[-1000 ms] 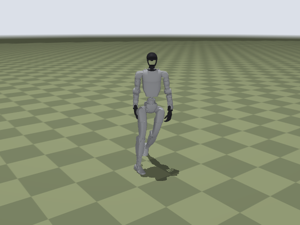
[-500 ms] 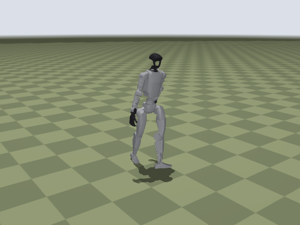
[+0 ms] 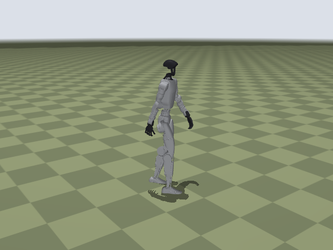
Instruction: Walk run
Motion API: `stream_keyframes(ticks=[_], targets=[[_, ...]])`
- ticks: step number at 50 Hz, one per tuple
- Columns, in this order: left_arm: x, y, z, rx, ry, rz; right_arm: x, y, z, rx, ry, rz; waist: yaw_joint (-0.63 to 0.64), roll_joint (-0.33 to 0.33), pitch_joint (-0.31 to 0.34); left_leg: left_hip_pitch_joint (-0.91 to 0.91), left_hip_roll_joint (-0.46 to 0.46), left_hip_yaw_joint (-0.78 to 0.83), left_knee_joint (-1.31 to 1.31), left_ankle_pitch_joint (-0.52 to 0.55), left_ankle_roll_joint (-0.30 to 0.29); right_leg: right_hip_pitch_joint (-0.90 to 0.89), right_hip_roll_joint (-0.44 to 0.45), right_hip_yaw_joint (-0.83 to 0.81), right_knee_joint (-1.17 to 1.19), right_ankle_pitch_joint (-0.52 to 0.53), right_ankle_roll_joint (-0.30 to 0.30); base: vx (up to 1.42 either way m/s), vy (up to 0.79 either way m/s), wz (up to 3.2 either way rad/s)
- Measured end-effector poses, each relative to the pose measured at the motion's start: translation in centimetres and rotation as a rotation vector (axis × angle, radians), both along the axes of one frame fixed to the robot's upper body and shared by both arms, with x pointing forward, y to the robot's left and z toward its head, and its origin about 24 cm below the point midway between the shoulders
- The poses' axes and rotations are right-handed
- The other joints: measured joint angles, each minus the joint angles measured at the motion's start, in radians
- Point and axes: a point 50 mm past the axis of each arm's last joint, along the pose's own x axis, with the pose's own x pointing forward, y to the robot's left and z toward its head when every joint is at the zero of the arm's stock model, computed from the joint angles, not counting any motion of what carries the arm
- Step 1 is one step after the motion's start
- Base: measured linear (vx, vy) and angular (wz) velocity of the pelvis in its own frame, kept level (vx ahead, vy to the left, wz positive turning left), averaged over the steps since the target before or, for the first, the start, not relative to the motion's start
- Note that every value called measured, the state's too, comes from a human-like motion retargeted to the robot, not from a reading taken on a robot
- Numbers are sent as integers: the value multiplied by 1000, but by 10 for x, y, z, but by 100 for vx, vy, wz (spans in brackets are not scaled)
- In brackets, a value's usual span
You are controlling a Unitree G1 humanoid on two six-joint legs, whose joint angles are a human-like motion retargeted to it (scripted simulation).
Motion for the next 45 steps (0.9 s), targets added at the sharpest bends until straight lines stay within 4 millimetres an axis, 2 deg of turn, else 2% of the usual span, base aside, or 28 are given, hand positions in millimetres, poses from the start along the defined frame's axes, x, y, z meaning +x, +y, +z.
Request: stream_keyframes(ticks=[2,3,5,7,8,9,10,11,12,13,15,17,18,19,20,22,27,30,33,37,40,42,43,45], targets=[[6,6,4,51,-32,-9,1,3,0,20,-3,1,12,-4,15,47,-4,-25,1,-18,-14,-18,6,61,-124,-32,5,65,-26,69],[6,7,3,71,-35,-1,2,4,-1,26,-9,10,10,-1,24,71,-4,-44,6,-26,-21,-22,5,65,-181,-51,66,72,-35,61],[-2,13,-1,98,-16,41,8,2,-2,30,-29,47,21,4,50,124,22,-55,34,-57,-48,-16,19,-48,-227,-87,166,76,-41,45],[-20,11,-12,85,49,102,16,-7,-4,-4,-46,92,-4,0,46,148,-19,-81,35,-35,-39,-15,-6,-37,-204,-78,147,76,-17,71],[-34,9,-19,73,101,133,20,-12,-4,-26,-52,109,-6,-2,36,155,-24,-82,41,-21,-50,-9,17,18,-178,-84,99,81,-19,83],[-50,6,-26,57,167,156,22,-16,-5,-53,-56,115,-19,0,26,162,-27,-97,56,2,-66,-5,15,-11,-153,-71,77,81,-21,109],[-68,2,-33,39,241,176,25,-21,-5,-81,-59,115,-38,2,16,170,-29,-118,77,30,-86,-2,1,-83,-129,-48,69,82,-22,192],[-89,-1,-39,23,332,190,26,-24,-5,-108,-63,104,-82,11,9,170,-26,-154,122,81,-117,17,-3,-85,-122,1,85,86,-28,222],[-110,-5,-44,10,425,203,28,-27,-5,-132,-69,90,-110,20,2,165,-22,-176,171,145,-150,34,0,-66,-111,27,90,93,-39,190],[-131,-7,-48,3,522,213,31,-28,-5,-150,-78,69,-108,27,-6,149,-17,-168,227,234,-188,47,19,-7,-93,11,71,93,-40,130],[-175,-15,-52,16,722,198,32,-32,-5,-172,-81,-18,-94,57,-18,82,-15,-182,404,436,-317,78,19,-16,-66,-23,53,88,-32,105],[-209,-17,-51,58,859,194,38,-36,-5,-157,-85,-96,-61,34,-29,-15,33,-38,590,573,-418,118,-8,-85,-68,-41,11,76,-25,68],[-224,-16,-50,73,908,194,42,-37,-5,-144,-85,-121,-42,7,-36,-52,76,73,663,632,-427,138,-38,-163,-73,-43,-12,73,-27,51],[-236,-17,-49,75,947,185,48,-40,-5,-138,-89,-139,-33,-10,-40,-89,112,148,723,645,-385,159,-41,-179,-78,-52,-34,69,-26,65],[-248,-18,-47,69,982,171,54,-42,-5,-134,-93,-153,-28,-21,-42,-124,143,204,777,634,-317,180,-30,-164,-82,-65,-56,62,-23,122],[-264,-24,-45,43,1026,137,72,-51,-5,-162,-129,-153,-35,-22,-36,-209,204,264,865,487,-220,215,-12,-174,-92,-77,-79,65,-24,130],[-297,-30,-39,52,1046,161,114,-78,0,-269,-296,-42,112,-72,-37,-428,179,325,794,310,-161,303,-12,-248,-144,-111,-101,56,-20,20],[-314,-31,-34,72,1079,230,131,-96,6,-344,-368,37,177,-85,-36,-498,175,335,561,255,-92,353,20,-279,-157,-149,-115,68,-19,55],[-327,-37,-30,41,1140,338,144,-109,11,-419,-398,91,185,-84,-32,-486,202,475,252,222,-41,406,63,-319,-159,-190,-124,72,-15,96],[-335,-48,-27,-64,1191,437,150,-114,14,-440,-404,105,167,-96,-48,-461,106,588,-81,115,-45,462,93,-418,-160,-216,-121,74,-14,95],[-333,-57,-28,-124,1178,461,147,-106,11,-389,-396,97,193,-136,-54,-444,101,603,-110,125,10,499,88,-414,-140,-191,-110,86,-22,-11],[-327,-58,-30,-129,1150,473,141,-96,7,-341,-382,100,245,-184,-52,-410,151,683,-39,126,10,529,69,-370,-114,-139,-94,109,-32,-110],[-323,-58,-32,-125,1130,475,136,-90,4,-318,-370,99,265,-200,-57,-398,162,706,-25,162,10,542,59,-367,-100,-96,-73,116,-19,-69],[-313,-54,-35,-113,1082,479,121,-78,0,-273,-333,102,273,-216,-76,-371,156,669,-15,175,10,560,47,-415,-60,27,-34,106,-14,-4]])
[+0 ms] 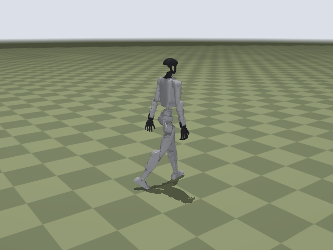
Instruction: Walk run
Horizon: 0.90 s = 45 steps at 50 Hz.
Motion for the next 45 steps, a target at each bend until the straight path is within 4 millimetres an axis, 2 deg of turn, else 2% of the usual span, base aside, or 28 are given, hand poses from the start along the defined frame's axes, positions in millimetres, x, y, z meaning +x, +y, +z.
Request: stream_keyframes(ticks=[2,3,5,7,10,13,15,17,20,23,24,25,26,27,30,32,33,35,37,39,40,42,45], targets=[[13,7,-4,31,-38,12,-19,14,-4,44,53,17,-7,4,-17,-13,-1,-132,51,-51,0,-15,11,17,87,194,34,106,5,43],[23,11,-6,45,-64,21,-29,22,-6,64,79,22,-13,21,-16,-4,8,-165,74,-71,0,-33,40,85,151,286,48,99,18,85],[50,19,-12,64,-140,34,-46,33,-7,97,127,27,-50,86,-7,61,37,-185,87,-106,0,-82,100,57,309,418,9,89,22,137],[84,28,-17,78,-245,25,-64,41,-6,139,186,30,-67,143,3,126,52,-212,74,-127,0,-156,164,89,468,377,-11,82,21,155],[147,39,-18,99,-440,-24,-89,53,-5,206,278,36,-118,204,15,189,30,-320,56,-141,0,-303,235,167,641,169,-30,73,18,191],[206,45,-10,107,-654,-121,-112,66,-1,238,325,5,-159,251,16,256,16,-389,30,-147,0,-401,206,182,630,39,-89,74,14,194],[242,48,0,108,-786,-195,-127,73,2,260,355,-29,-205,268,15,286,-4,-456,28,-152,0,-454,153,185,539,5,-111,71,3,227],[272,52,13,114,-900,-267,-138,80,4,289,392,-63,-260,266,19,315,-35,-522,32,-160,0,-489,103,220,396,6,-101,72,-6,232],[306,57,30,131,-1024,-372,-149,91,8,334,437,-109,-317,244,33,377,-90,-615,35,-176,0,-514,68,345,158,13,-89,73,-15,198],[321,58,38,149,-1072,-458,-151,95,8,364,444,-129,-352,217,55,460,-145,-706,28,-182,0,-553,9,424,-29,9,-34,76,-15,156],[322,58,39,154,-1071,-478,-150,95,8,366,443,-126,-354,215,59,485,-155,-726,25,-181,-3,-567,-3,420,-84,-15,8,78,-13,101],[321,58,38,158,-1065,-496,-149,94,8,364,441,-120,-355,215,63,509,-161,-743,22,-180,-8,-580,-11,407,-138,-48,61,80,-21,49],[316,59,35,164,-1045,-505,-147,91,7,357,440,-105,-337,210,64,529,-164,-738,22,-176,-22,-587,-26,326,-165,-74,131,83,-27,17],[310,61,32,169,-1021,-511,-144,89,7,347,440,-90,-326,208,65,548,-165,-737,24,-170,-37,-594,-33,269,-179,-88,163,86,-33,6],[274,60,14,174,-899,-492,-132,76,3,293,442,-39,-312,209,40,573,-164,-737,41,-106,-103,-605,23,346,-120,-47,4,85,-28,28],[233,56,-1,153,-756,-456,-124,68,1,244,431,-19,-345,222,22,582,-158,-775,86,-6,-173,-601,-1,231,-59,-6,9,89,-25,129],[208,53,-8,137,-669,-434,-120,64,0,219,419,-13,-387,242,21,583,-143,-820,131,70,-219,-587,7,285,-38,24,27,111,-35,173],[154,40,-18,103,-487,-377,-109,53,-1,169,382,-14,-398,278,6,553,-107,-800,235,269,-351,-575,18,333,20,1,-9,109,-33,108],[107,28,-20,81,-329,-316,-94,43,-3,141,337,-40,-391,291,-1,467,-90,-742,427,435,-477,-548,18,310,53,-43,-68,95,-18,72],[69,23,-16,47,-196,-264,-75,35,-4,128,290,-72,-382,264,-1,372,-89,-653,624,516,-524,-503,-41,218,66,-78,-82,86,-16,64],[52,22,-12,25,-131,-244,-65,33,-5,126,268,-90,-368,254,2,326,-66,-612,721,528,-524,-473,-56,147,64,-89,-95,80,-27,44],[23,22,-5,-9,-20,-226,-43,30,-6,107,201,-124,-345,218,5,241,-41,-553,772,432,-403,-426,-20,244,39,-112,-122,75,-30,54],[-6,22,3,-6,68,-211,-4,20,-5,67,64,-139,-270,174,36,100,34,-403,828,269,-240,-347,-35,215,-2,-117,-122,70,-21,-1]])
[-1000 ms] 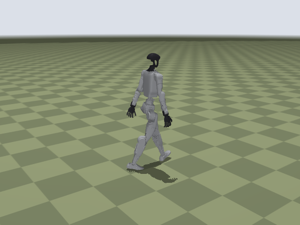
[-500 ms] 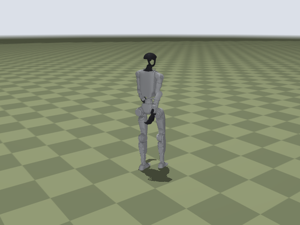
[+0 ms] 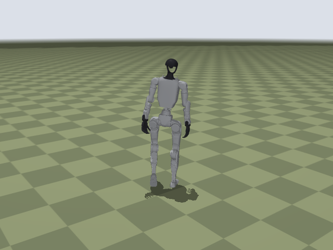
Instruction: Walk run
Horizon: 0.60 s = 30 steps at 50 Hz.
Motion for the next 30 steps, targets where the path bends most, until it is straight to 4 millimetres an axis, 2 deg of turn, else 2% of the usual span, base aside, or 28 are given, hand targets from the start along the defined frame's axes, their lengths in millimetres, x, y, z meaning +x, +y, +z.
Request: stream_keyframes(ticks=[2,5,7,10,13,15,18,20,23,25,26,28,30], targets=[[-15,2,5,31,24,11,23,-9,4,-35,-90,25,69,-30,7,-99,10,48,-46,-87,56,43,2,-12,-32,-10,-11,77,-15,-36],[-32,5,11,80,62,38,52,-25,12,-98,-205,92,135,-40,14,-207,-3,41,-246,-174,116,107,31,-45,-71,-43,-26,67,-13,17],[-38,4,14,98,82,66,67,-37,19,-156,-254,144,160,-35,22,-239,-1,55,-433,-185,170,153,60,-69,-85,-75,-38,65,-11,53],[-43,-2,16,107,100,127,79,-50,26,-239,-280,211,173,-40,24,-255,3,179,-708,-248,213,216,86,-93,-94,-120,-46,91,-7,72],[-39,-15,13,81,89,198,75,-56,27,-280,-248,232,145,-53,1,-247,-77,230,-920,-343,234,261,89,-185,-90,-123,-27,82,-6,95],[-34,-26,11,46,69,247,65,-52,23,-271,-207,223,167,-78,-8,-211,-59,337,-933,-351,240,295,84,-185,-69,-85,-1,117,-12,-15],[-18,-35,5,10,3,300,38,-36,13,-200,-137,176,242,-125,-22,-145,11,487,-839,-308,240,342,47,-155,-11,75,78,123,-9,-88],[-5,-33,0,30,-53,311,14,-22,6,-122,-77,139,252,-127,-43,-132,18,414,-794,-291,240,357,40,-195,54,267,128,124,3,15],[28,-14,-10,88,-147,300,-24,2,-1,10,23,98,218,-75,-45,-180,30,144,-639,-384,240,279,101,-149,299,538,129,115,15,121],[54,-1,-14,111,-207,274,-52,14,-1,76,98,61,184,-53,-32,-86,8,182,-609,-438,240,197,113,-128,576,561,145,97,26,191],[71,5,-17,114,-258,260,-62,22,-1,114,130,53,182,-11,-39,-57,31,158,-635,-435,240,165,195,-81,564,550,152,74,30,178],[111,14,-21,103,-390,229,-81,35,0,181,187,46,171,43,-39,-18,24,86,-654,-442,240,82,294,4,607,462,152,80,34,173],[153,21,-21,86,-543,187,-96,47,1,231,224,52,150,80,-32,30,-3,25,-676,-442,240,6,313,54,636,364,134,86,32,204]])
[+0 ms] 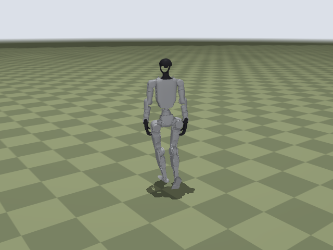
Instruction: Walk run
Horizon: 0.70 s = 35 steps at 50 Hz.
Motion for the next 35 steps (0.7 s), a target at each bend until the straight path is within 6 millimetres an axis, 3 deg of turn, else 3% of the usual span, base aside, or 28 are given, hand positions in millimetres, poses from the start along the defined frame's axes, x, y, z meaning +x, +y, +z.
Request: stream_keyframes(ticks=[4,7,10,12,15,18,20,22,23,25,27,28,30,35], targets=[[78,11,15,40,-302,-133,-29,20,6,70,47,-3,-87,52,7,123,-56,-129,-73,19,0,-119,-137,-58,-153,-174,-93,84,18,262],[128,20,35,79,-492,-236,-49,34,12,126,111,-11,-153,44,15,190,-116,-257,-83,16,0,-167,-217,-38,-393,-186,-88,80,-11,267],[161,27,54,118,-612,-324,-62,42,16,166,164,-22,-201,10,29,287,-179,-392,-112,10,0,-207,-242,91,-602,-239,-77,88,-16,226],[170,29,59,139,-643,-362,-67,43,19,175,191,-21,-196,-6,36,359,-203,-445,-133,9,0,-237,-257,147,-715,-281,-35,99,-12,133],[169,31,58,164,-630,-376,-68,33,19,157,209,6,-160,-18,45,442,-227,-470,-143,24,-12,-271,-293,37,-816,-362,153,95,-14,57],[144,30,43,170,-538,-331,-59,14,16,82,220,48,-169,-28,30,478,-236,-492,-118,106,-80,-278,-237,137,-747,-351,52,87,-23,83],[112,23,27,144,-423,-300,-54,1,15,16,227,51,-206,-18,11,491,-224,-519,-68,218,-156,-268,-252,60,-684,-299,44,105,-24,185],[68,12,12,102,-258,-270,-48,-11,14,-46,201,45,-270,17,0,469,-173,-516,52,406,-290,-239,-246,110,-634,-262,46,122,-37,229],[44,5,5,81,-167,-258,-43,-16,13,-75,178,35,-266,32,-11,435,-148,-480,128,506,-388,-235,-244,110,-600,-280,17,119,-35,164],[0,-9,-1,49,6,-246,-28,-29,10,-124,126,1,-267,36,-20,336,-130,-385,323,647,-524,-223,-282,70,-532,-334,-5,87,-9,151],[-33,-8,-1,28,150,-239,-4,-41,7,-149,77,-17,-270,10,-13,229,-83,-226,540,701,-524,-175,-349,-37,-506,-375,-13,67,-17,115],[-53,-7,1,16,222,-241,7,-42,5,-153,61,-22,-248,-15,-18,199,-76,-231,563,699,-524,-137,-330,-63,-537,-371,-52,88,-61,46],[-88,-10,5,-15,345,-257,35,-47,3,-179,10,-22,-218,-33,-5,110,-62,-202,639,577,-407,-75,-274,-8,-569,-378,-87,92,-51,35],[-149,-14,19,-21,485,-262,113,-71,5,-274,-248,46,-75,-114,25,-129,-22,-20,596,310,-181,55,-297,-74,-647,-363,-105,78,-22,-2]])
